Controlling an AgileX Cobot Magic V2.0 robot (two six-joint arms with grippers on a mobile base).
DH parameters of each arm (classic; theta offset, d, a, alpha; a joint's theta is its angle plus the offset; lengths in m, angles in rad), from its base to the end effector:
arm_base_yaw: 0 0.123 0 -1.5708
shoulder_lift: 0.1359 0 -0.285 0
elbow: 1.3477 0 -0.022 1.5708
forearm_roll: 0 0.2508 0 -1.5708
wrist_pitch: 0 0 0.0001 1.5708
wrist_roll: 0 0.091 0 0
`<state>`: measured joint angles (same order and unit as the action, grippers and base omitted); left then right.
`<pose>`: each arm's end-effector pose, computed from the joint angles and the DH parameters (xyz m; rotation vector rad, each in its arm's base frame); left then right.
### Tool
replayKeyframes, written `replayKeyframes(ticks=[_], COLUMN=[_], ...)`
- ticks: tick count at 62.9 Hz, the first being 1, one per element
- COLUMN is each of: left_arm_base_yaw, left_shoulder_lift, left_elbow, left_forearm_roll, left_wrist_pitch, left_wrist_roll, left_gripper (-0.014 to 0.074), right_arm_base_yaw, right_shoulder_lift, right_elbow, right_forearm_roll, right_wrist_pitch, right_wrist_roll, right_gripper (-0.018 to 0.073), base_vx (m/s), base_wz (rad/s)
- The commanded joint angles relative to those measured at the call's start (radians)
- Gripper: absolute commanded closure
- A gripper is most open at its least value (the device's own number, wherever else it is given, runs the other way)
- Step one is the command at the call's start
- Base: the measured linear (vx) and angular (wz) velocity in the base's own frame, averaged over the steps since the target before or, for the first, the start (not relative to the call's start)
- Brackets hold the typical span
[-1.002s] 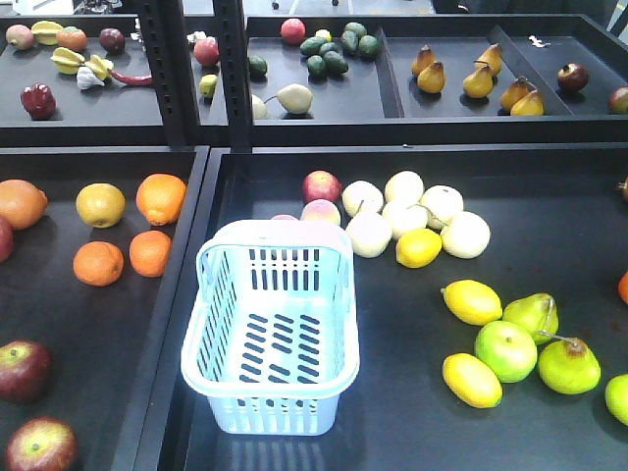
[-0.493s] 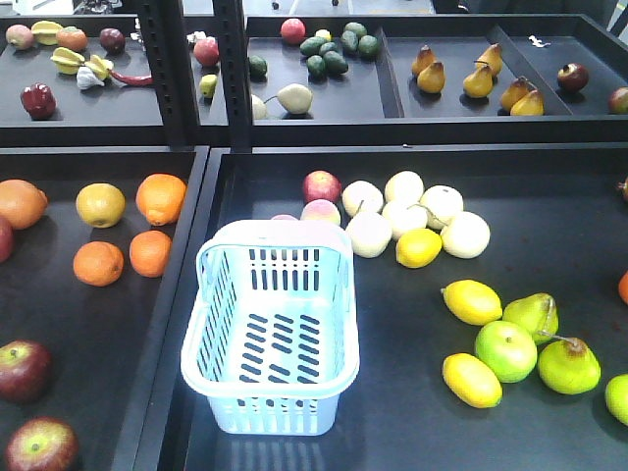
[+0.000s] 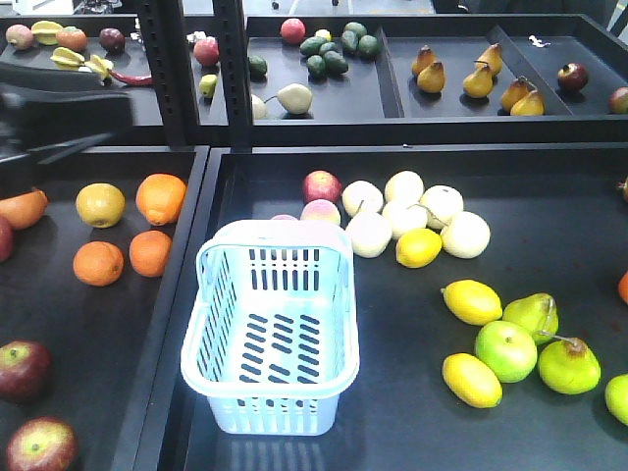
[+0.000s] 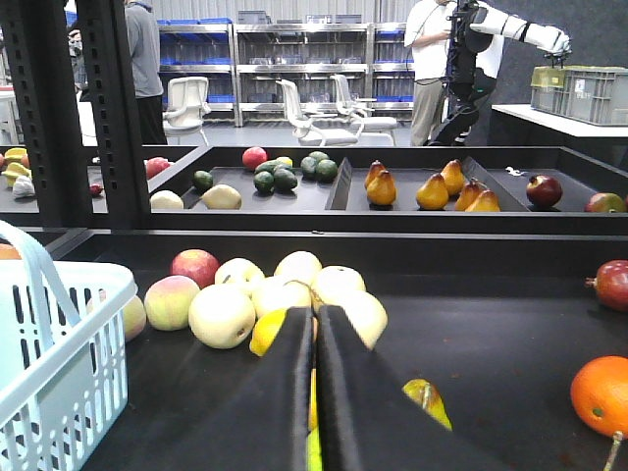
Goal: Pick three apples into basket with both arms
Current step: 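Reach the left gripper over the basket handle and close on it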
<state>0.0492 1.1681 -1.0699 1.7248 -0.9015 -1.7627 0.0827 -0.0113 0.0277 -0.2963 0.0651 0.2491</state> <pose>0.2355 -0.0590 0.4056 0.6351 1.6302 -0.7056 0.0568 0.0029 0.1988 -0.0860 1.5599 0.0136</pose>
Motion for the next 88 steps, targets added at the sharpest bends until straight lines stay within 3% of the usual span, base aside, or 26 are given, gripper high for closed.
replayKeyframes(ticks=[1, 7, 19, 28, 37, 48, 88], left_arm_base_yaw=[-0.037, -0.079, -0.156, -0.176, -0.180, -0.180, -0.189], left_shoulder_lift=[0.075, 0.167, 0.320, 0.386, 0.439, 0.499, 0.587], left_elbow=[-0.091, -0.148, -0.233, -0.240, -0.240, -0.240, -0.240], left_forearm_roll=[0.029, 0.054, 0.054, 0.054, 0.054, 0.054, 0.054], left_wrist_pitch=[0.001, -0.018, -0.076, -0.073, -0.053, 0.006, -0.055], left_wrist_roll=[0.006, 0.030, 0.152, 0.278, 0.340, 0.353, 0.422], left_gripper=[-0.0015, -0.0055, -0.0009, 0.0048, 0.0088, 0.0094, 0.0094], right_arm_base_yaw=[-0.005, -0.005, -0.005, -0.005, -0.005, -0.005, -0.005], right_shoulder_lift=[-0.012, -0.012, -0.012, -0.012, -0.012, -0.012, -0.012], right_elbow=[0.013, 0.013, 0.013, 0.013, 0.013, 0.013, 0.013], right_forearm_roll=[-0.008, -0.008, -0.008, -0.008, -0.008, -0.008, -0.008], right_wrist_pitch=[-0.071, -0.071, -0.071, -0.071, -0.071, -0.071, -0.071], right_wrist_roll=[-0.003, -0.003, -0.003, -0.003, -0.003, -0.003, -0.003], right_gripper=[0.0564, 0.0564, 0.0564, 0.0564, 0.0564, 0.0564, 0.0564], base_vx=[0.00, 0.00, 0.00, 0.00, 0.00, 0.00, 0.00], base_wz=[0.00, 0.00, 0.00, 0.00, 0.00, 0.00, 0.00])
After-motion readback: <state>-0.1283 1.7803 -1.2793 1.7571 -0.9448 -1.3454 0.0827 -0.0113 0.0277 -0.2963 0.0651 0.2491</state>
